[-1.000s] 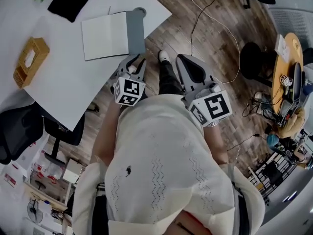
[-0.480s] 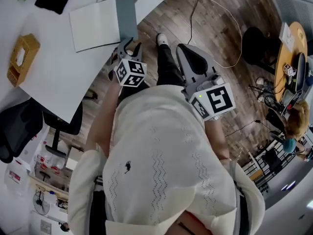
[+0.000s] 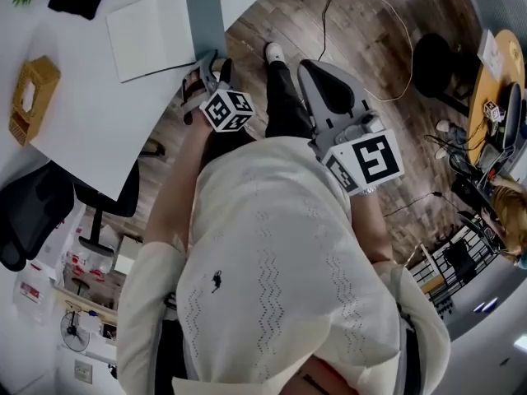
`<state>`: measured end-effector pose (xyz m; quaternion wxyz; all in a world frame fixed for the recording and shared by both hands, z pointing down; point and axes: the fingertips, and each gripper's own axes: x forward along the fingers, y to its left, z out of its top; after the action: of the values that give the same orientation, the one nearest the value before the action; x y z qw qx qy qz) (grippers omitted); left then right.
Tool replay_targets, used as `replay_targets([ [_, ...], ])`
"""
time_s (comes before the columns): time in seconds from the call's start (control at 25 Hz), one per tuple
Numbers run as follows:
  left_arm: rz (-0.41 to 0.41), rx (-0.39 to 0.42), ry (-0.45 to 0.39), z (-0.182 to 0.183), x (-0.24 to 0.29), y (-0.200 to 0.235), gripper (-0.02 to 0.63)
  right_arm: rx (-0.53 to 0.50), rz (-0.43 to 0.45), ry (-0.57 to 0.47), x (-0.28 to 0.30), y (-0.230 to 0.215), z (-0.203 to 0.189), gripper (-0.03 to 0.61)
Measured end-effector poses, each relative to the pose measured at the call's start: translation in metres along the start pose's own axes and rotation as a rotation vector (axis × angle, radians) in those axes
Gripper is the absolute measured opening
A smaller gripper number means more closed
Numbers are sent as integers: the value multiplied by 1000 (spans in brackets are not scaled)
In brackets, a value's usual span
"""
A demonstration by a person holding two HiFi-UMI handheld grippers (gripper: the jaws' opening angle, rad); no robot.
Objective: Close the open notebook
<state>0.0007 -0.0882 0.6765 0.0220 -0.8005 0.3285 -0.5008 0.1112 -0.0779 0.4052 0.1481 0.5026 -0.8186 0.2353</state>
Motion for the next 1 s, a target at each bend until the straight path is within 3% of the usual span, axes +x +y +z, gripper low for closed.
replay_targets([
  [0.2, 61, 76, 9, 1, 6, 0, 186, 14, -6, 7, -3, -7, -5, 2],
  [0.36, 72, 88, 11, 4, 9, 1, 184, 19, -4, 10, -4, -8, -6, 2],
  [1.0, 34, -59, 33, -1, 13, 1, 73, 15, -13, 1, -6, -12, -2, 2],
])
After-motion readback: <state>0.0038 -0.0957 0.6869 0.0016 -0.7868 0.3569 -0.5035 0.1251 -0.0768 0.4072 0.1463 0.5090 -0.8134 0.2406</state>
